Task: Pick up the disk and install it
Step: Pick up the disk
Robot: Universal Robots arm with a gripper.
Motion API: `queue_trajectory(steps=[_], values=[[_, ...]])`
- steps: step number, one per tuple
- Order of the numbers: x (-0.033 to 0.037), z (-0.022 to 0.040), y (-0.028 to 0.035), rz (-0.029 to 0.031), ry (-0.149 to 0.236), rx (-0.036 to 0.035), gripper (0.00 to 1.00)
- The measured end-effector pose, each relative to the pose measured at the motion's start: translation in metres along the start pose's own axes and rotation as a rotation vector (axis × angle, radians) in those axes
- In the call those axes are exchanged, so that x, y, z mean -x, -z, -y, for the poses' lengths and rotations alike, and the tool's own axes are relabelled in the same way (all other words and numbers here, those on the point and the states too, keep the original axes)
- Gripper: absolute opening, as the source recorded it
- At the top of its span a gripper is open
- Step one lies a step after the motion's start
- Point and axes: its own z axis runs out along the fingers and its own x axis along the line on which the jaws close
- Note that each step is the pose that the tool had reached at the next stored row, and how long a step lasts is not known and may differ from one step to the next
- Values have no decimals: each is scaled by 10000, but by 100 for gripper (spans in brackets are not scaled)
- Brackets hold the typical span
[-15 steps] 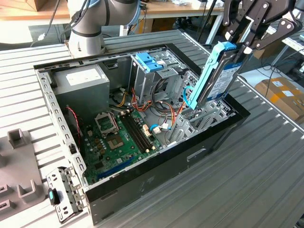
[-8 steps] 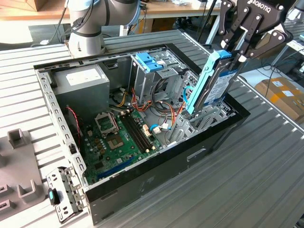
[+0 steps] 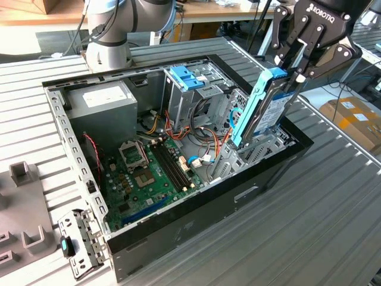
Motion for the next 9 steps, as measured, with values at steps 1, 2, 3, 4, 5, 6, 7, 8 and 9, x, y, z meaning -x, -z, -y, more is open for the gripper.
queue_trajectory(steps=[1, 2, 3, 4, 5, 6, 7, 8, 9], values=[[0, 1, -9, 4, 0, 0, 35], [1, 2, -23, 3, 0, 0, 35], [0, 2, -30, 3, 0, 0, 35], [1, 2, -40, 2, 0, 0, 35], [1, 2, -47, 3, 0, 0, 35], [4, 3, -55, 2, 0, 0, 35], [13, 4, -59, 3, 0, 0, 35], [20, 5, -61, 3, 0, 0, 35], [20, 6, -63, 3, 0, 0, 35]])
